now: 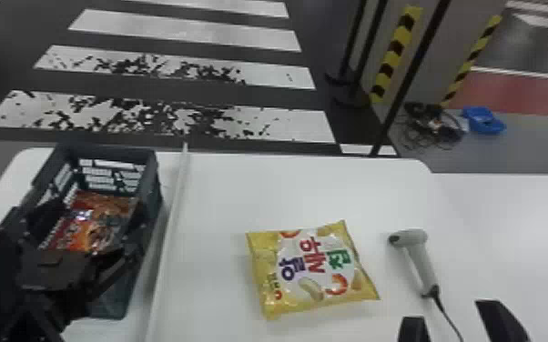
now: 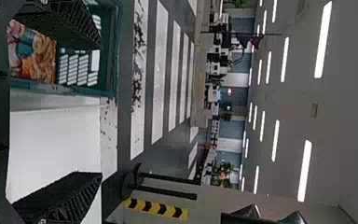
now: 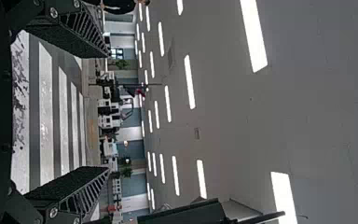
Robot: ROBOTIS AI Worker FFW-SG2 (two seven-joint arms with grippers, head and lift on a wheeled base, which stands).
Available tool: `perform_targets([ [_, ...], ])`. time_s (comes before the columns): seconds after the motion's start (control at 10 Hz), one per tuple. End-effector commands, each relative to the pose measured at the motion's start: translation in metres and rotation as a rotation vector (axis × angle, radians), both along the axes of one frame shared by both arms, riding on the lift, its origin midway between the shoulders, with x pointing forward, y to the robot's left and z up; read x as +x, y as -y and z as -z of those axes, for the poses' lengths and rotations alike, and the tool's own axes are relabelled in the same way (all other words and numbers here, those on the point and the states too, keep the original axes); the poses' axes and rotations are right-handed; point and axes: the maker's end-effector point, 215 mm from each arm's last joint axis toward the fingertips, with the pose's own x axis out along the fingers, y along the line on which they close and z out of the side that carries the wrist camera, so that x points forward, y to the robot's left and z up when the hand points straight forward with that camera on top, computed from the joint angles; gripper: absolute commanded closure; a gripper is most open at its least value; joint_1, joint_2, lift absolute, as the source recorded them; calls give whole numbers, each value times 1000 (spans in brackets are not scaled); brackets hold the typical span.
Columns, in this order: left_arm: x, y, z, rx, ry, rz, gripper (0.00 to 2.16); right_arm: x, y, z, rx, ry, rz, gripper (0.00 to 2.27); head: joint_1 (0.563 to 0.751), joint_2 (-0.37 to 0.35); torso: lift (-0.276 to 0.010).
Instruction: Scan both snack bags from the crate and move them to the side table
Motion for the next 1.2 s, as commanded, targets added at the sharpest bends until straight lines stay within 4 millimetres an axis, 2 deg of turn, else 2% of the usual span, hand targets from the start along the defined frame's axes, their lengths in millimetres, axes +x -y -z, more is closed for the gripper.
perform_targets([
  [0.0, -20, -45, -2, 3, 0, -55, 29, 6, -5, 8, -8, -20, -14, 137, 695, -113, -95],
  [0.3, -42, -126, -10, -2, 15, -147, 29, 25, -14, 36, -82, -93, -39, 137, 695, 70, -95],
  [0.4, -46, -139, -8, -9, 11, -163, 29, 34, -15, 50, -126, -136, -60, 137, 695, 106, -95],
  [0.6, -50, -148, -1, -29, 19, -178, 29, 46, -26, 81, -194, -246, -132, 134, 695, 200, -95],
  [0.8, -52, -148, 9, -60, 19, -173, 29, 49, -51, 102, -243, -346, -220, 134, 695, 229, -95],
  [0.9, -50, -144, 10, -66, 20, -165, 29, 49, -66, 108, -259, -391, -251, 134, 695, 250, -95],
  [1.1, -47, -140, 10, -76, 23, -154, 29, 45, -117, 129, -351, -492, -326, 137, 695, 292, -95],
])
